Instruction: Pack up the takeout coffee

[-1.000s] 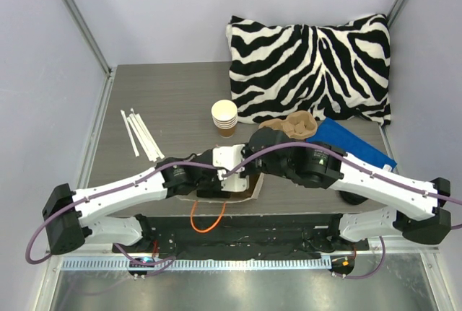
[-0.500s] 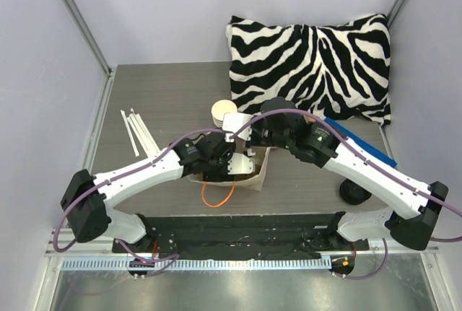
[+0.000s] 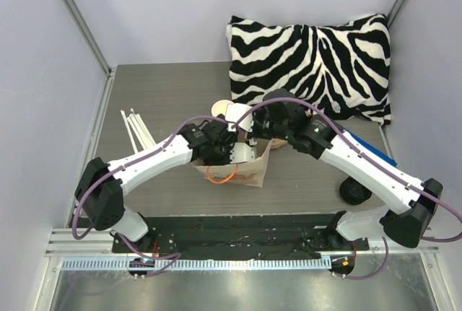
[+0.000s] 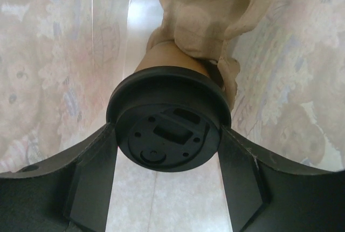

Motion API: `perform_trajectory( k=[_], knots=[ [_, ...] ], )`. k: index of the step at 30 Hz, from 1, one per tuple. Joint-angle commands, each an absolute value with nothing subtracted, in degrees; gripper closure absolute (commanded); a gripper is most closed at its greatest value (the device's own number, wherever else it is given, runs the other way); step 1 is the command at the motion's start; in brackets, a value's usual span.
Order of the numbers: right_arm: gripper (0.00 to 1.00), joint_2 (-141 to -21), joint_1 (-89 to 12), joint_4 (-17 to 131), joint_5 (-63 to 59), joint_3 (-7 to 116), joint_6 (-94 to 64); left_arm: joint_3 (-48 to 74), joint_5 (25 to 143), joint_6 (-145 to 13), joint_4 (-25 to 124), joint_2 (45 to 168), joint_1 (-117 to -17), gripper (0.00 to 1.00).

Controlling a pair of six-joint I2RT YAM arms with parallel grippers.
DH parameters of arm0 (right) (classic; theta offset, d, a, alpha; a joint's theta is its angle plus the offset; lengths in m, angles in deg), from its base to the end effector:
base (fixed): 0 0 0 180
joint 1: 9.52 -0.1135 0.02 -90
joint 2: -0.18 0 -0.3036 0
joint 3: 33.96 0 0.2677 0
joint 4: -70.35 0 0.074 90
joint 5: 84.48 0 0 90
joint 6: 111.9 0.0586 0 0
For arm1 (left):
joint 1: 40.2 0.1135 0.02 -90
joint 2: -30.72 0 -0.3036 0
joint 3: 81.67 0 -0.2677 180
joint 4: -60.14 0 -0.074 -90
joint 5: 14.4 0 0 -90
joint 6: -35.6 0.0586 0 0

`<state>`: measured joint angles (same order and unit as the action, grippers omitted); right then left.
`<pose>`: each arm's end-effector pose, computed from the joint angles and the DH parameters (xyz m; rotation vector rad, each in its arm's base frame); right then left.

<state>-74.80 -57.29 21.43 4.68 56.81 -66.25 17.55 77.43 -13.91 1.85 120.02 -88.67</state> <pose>0.2077 0.2301 0.4071 -1.5536 1.4853 0.0505 0.2195 -0.2507 0.2556 1.9254 1.9479 -0.0827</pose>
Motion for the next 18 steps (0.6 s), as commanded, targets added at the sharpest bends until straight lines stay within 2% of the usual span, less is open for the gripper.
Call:
perform_trajectory(
  k=[1,7,10,13,14,18],
  knots=[
    [0.99,-76.2,-57.51,21.45,1.22,57.56,-70.32,24.3,83.87,-14.85,-6.07,132.76,-86.87,1.0],
    [0.99,-77.69,-55.93,21.28,0.42,58.97,-68.75,24.74,81.84,-14.93,-4.94,133.56,-86.52,1.0],
    [0.99,-77.87,-55.49,21.1,-0.28,59.5,-67.43,24.91,80.44,-16.78,-1.78,129.61,-86.52,0.94],
    [0.99,-77.6,-55.22,21.1,-0.98,59.67,-66.2,25.0,79.47,-17.66,-0.1,125.92,-86.52,0.83],
    [0.99,-77.6,-54.96,21.1,-1.24,59.67,-66.02,25.09,79.12,-18.18,0.34,125.12,-86.52,0.74],
    [0.99,-77.43,-54.7,21.1,-2.56,59.67,-65.49,25.18,78.24,-19.06,2.36,122.22,-86.61,0.56]
  ],
)
